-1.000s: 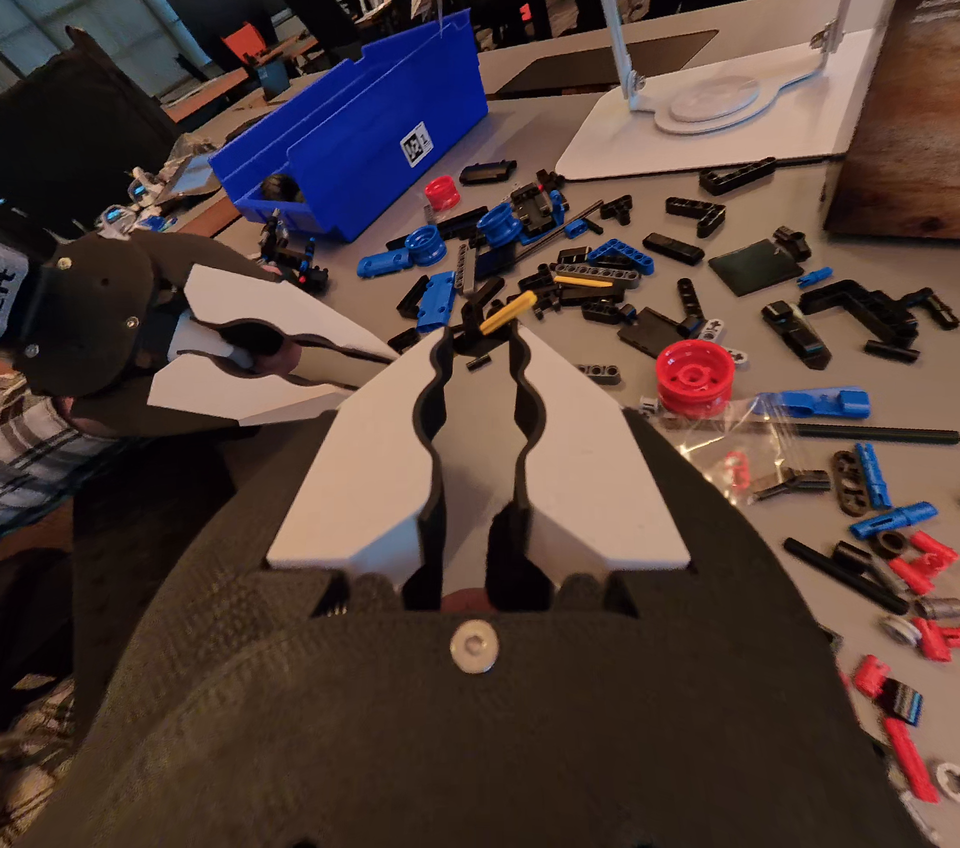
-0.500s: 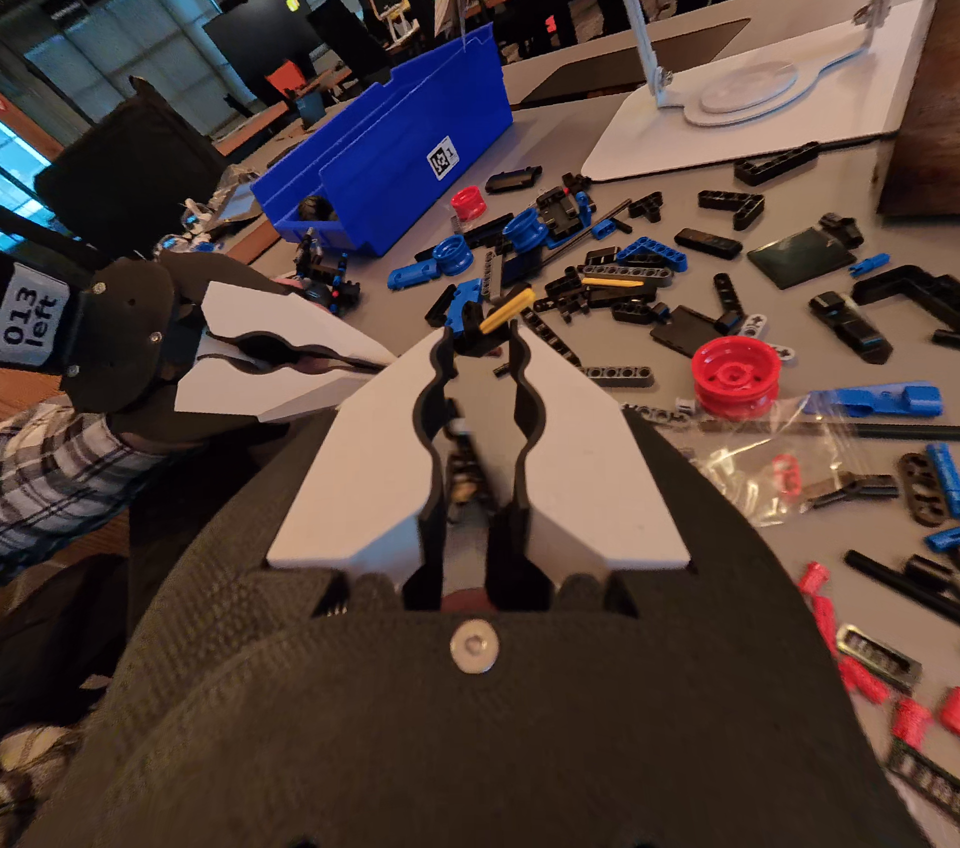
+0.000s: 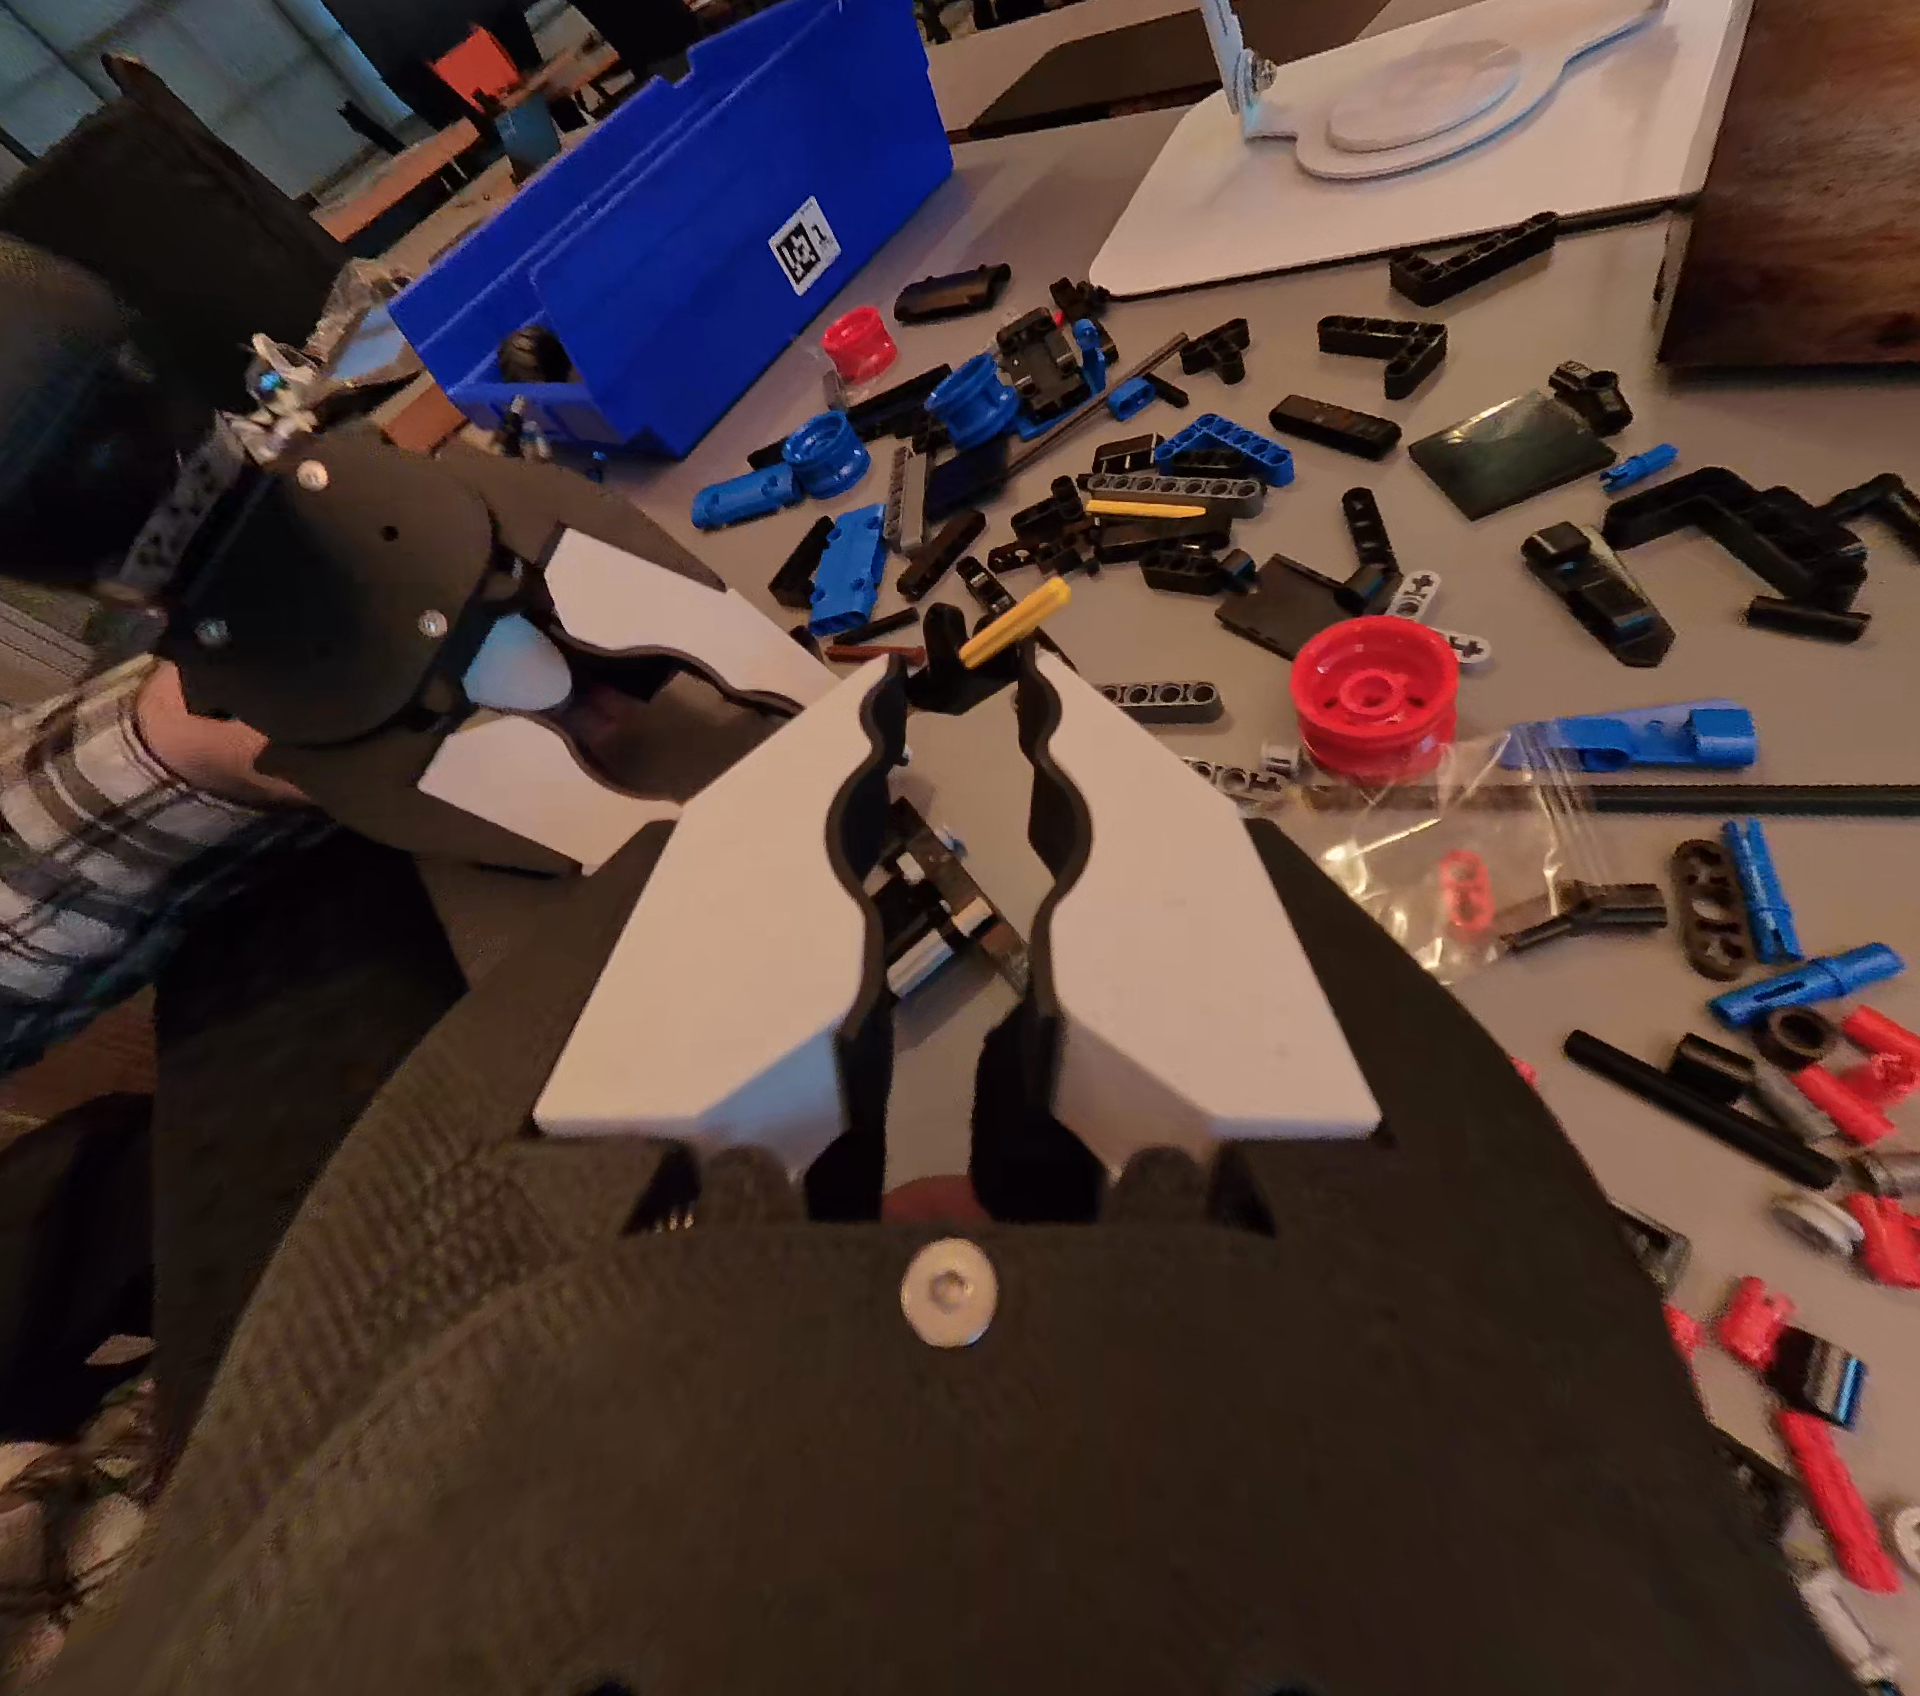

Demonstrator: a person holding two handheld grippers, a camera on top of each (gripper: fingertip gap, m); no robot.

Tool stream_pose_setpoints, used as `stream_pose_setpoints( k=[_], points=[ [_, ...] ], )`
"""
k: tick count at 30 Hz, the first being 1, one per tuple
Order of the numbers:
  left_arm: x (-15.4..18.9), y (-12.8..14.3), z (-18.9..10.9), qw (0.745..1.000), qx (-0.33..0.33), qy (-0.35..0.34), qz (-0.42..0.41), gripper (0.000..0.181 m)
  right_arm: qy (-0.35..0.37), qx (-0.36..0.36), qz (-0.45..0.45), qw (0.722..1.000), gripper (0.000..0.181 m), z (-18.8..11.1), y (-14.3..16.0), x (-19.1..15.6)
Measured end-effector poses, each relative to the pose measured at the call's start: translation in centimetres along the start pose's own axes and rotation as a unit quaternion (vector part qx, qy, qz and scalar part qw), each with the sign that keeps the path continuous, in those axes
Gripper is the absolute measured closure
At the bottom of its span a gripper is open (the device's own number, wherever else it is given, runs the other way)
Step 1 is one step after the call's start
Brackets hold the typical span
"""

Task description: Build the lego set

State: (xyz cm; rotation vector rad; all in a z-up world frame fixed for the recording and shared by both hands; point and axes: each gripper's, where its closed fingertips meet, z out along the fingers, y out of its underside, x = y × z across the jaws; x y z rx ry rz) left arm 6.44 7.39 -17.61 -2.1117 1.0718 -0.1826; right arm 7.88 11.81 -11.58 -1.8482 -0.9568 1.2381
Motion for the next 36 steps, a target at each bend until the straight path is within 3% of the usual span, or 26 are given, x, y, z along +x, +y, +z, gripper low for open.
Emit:
stream_pose_setpoints(
  k=[4, 7, 12, 22, 36],
  points=[
    [0.3, -0.1, 0.4, 0.999, -0.006, 0.037, 0.001, 0.165, 0.009, -0.017, -0.012, 1.0, 0.161, 0.3, 0.5, 0.2],
    [0.3, -0.4, 0.6, 0.999, 0.006, 0.031, 0.009, 0.165, 0.009, -0.032, -0.02, 0.999, 0.161, 0.6, 0.6, 0.3],
    [0.0, -0.7, 0.0, 0.99, 0.017, -0.041, 0.133, 0.166, -0.005, -0.046, -0.052, 0.998, 0.161, 0.6, 0.3, 0.0],
    [0.7, -2.4, -1.8, 0.937, 0.074, -0.147, 0.308, 0.166, -0.063, -0.083, -0.135, 0.985, 0.161, 0.9, 0.5, -1.2],
    [1.3, -3.1, -2.1, 0.916, 0.099, -0.174, 0.347, 0.167, -0.087, -0.073, -0.181, 0.977, 0.161, 0.3, 0.6, -2.1]
  ],
)
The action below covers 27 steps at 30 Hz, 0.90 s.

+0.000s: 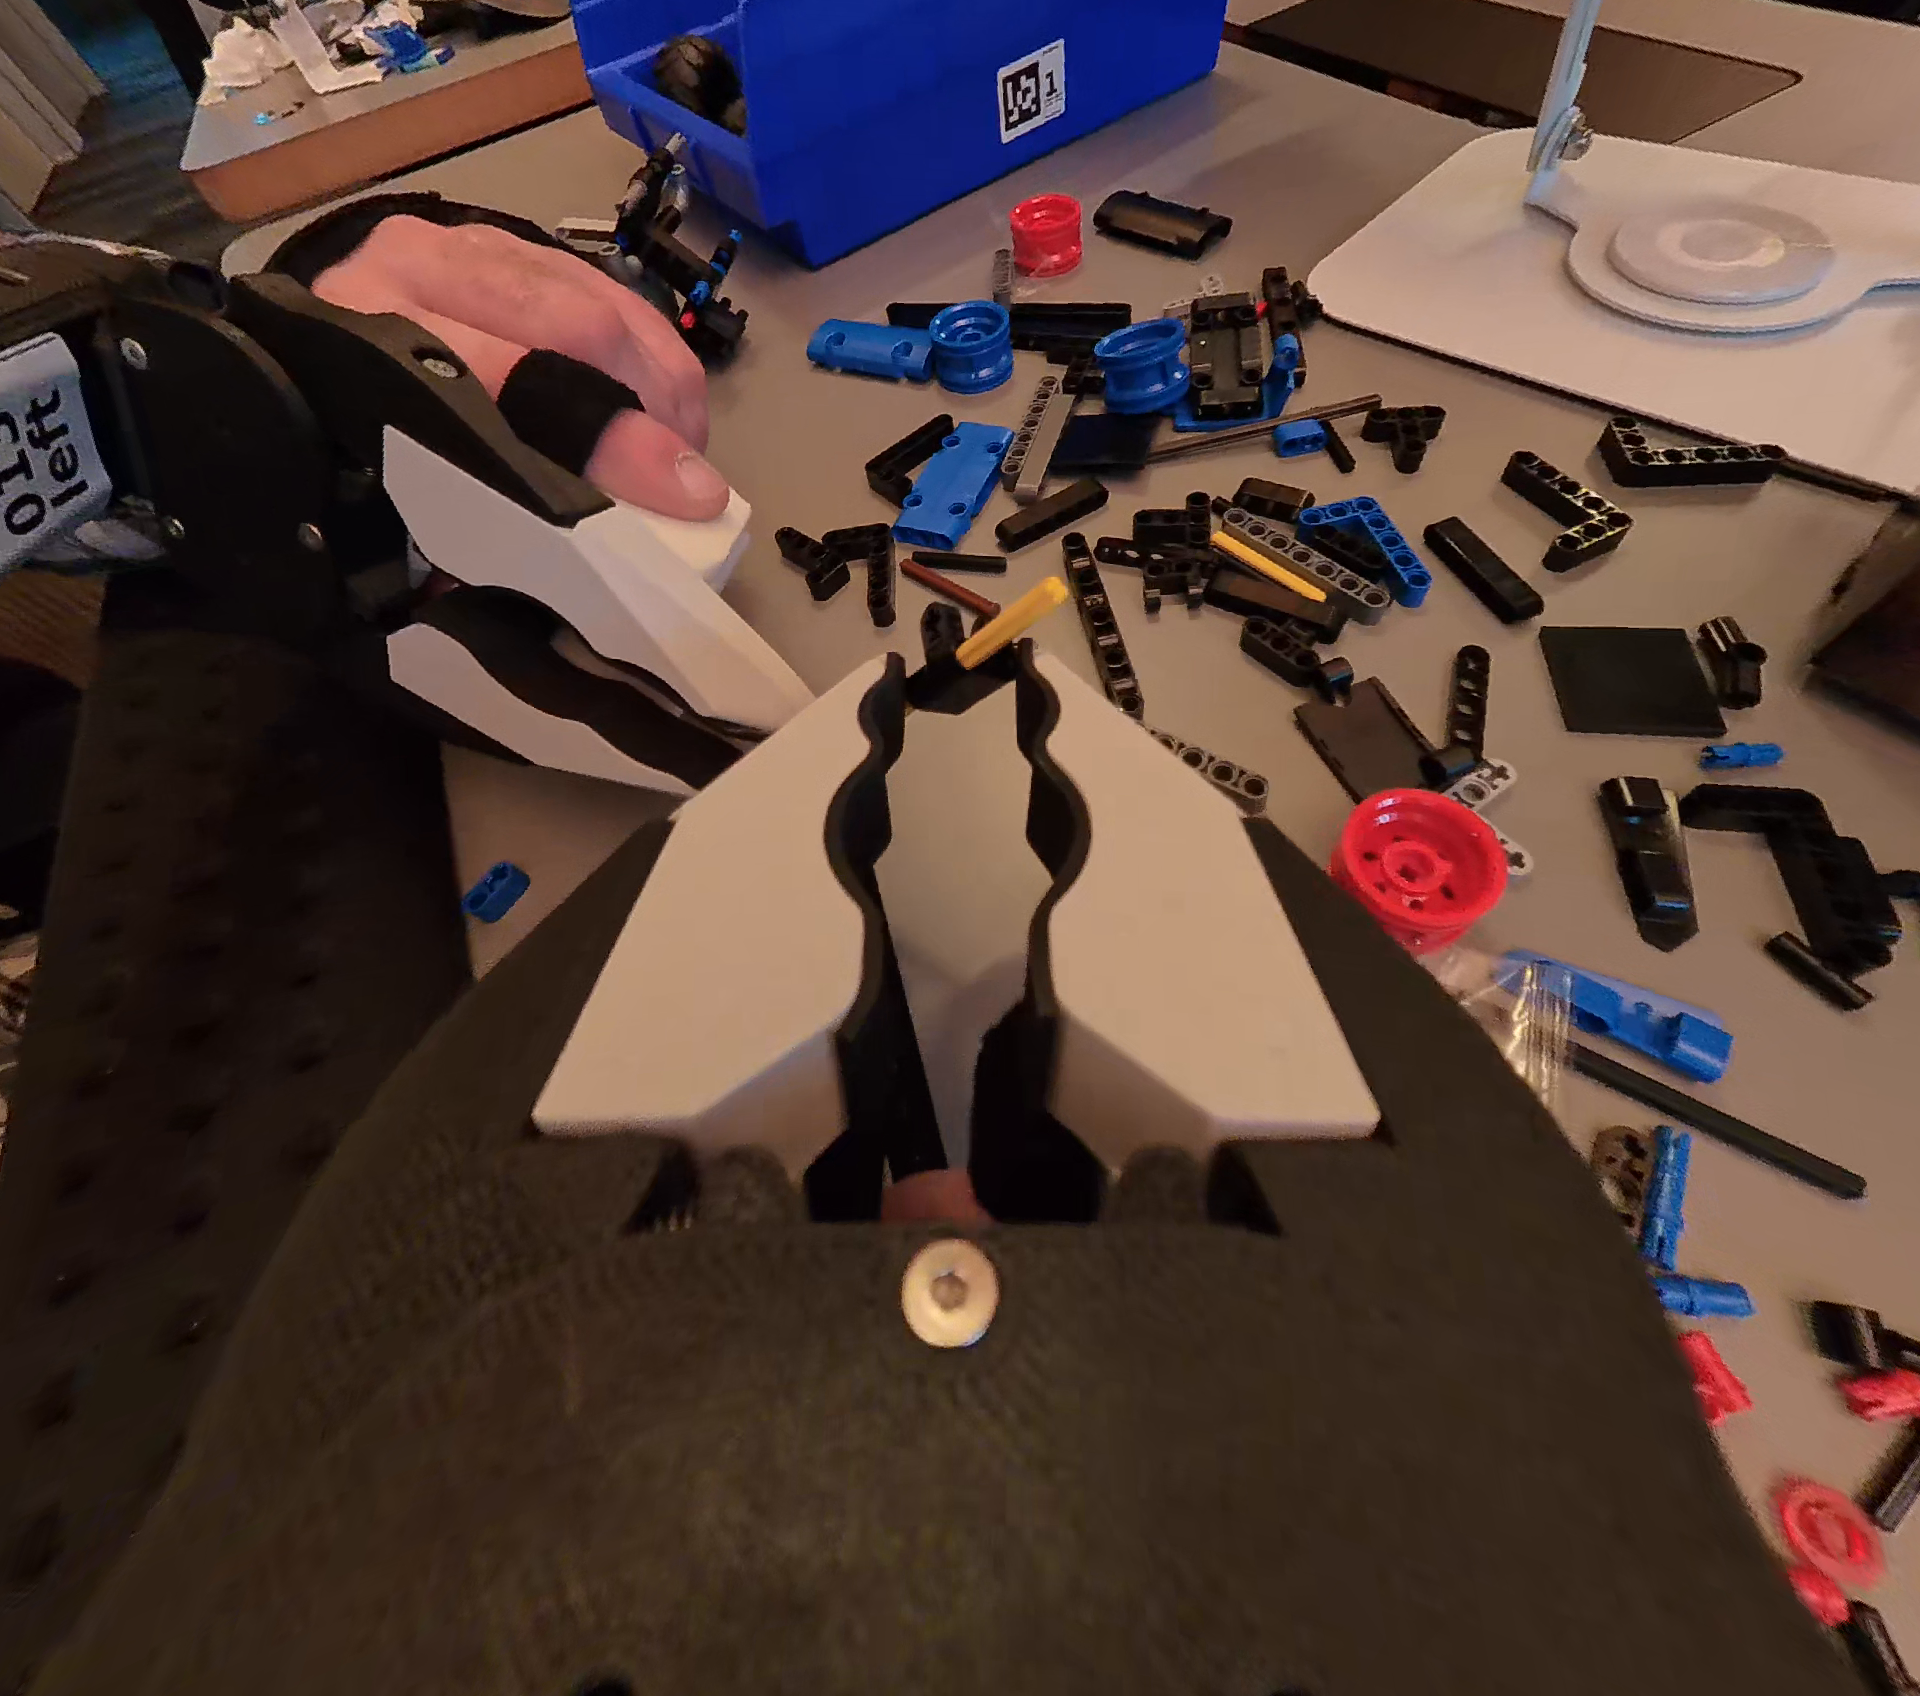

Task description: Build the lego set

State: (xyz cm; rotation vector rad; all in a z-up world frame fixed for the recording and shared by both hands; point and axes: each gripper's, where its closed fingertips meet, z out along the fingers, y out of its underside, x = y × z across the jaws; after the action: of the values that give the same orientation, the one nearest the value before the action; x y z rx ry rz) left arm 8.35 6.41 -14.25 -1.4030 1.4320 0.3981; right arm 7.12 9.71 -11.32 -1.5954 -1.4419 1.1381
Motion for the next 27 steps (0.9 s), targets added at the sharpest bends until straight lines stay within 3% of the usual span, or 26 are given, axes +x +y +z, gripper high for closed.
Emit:
stream_pose_setpoints(
  k=[16, 22, 27],
  points=[
    [0.8, 0.0, 0.2, 1.0, -0.001, 0.016, -0.001, 0.166, 0.006, -0.027, -0.047, 0.999, 0.161, 0.1, 0.7, -0.5],
    [0.5, 0.0, 0.2, 1.0, -0.003, 0.001, 0.009, 0.166, -0.024, -0.037, 0.019, 0.999, 0.162, 0.4, 1.2, -0.4],
    [0.8, 0.0, 0.3, 1.0, -0.006, 0.003, 0.017, 0.166, -0.023, -0.049, 0.006, 0.999, 0.162, 0.5, 1.6, -0.6]
  ],
)
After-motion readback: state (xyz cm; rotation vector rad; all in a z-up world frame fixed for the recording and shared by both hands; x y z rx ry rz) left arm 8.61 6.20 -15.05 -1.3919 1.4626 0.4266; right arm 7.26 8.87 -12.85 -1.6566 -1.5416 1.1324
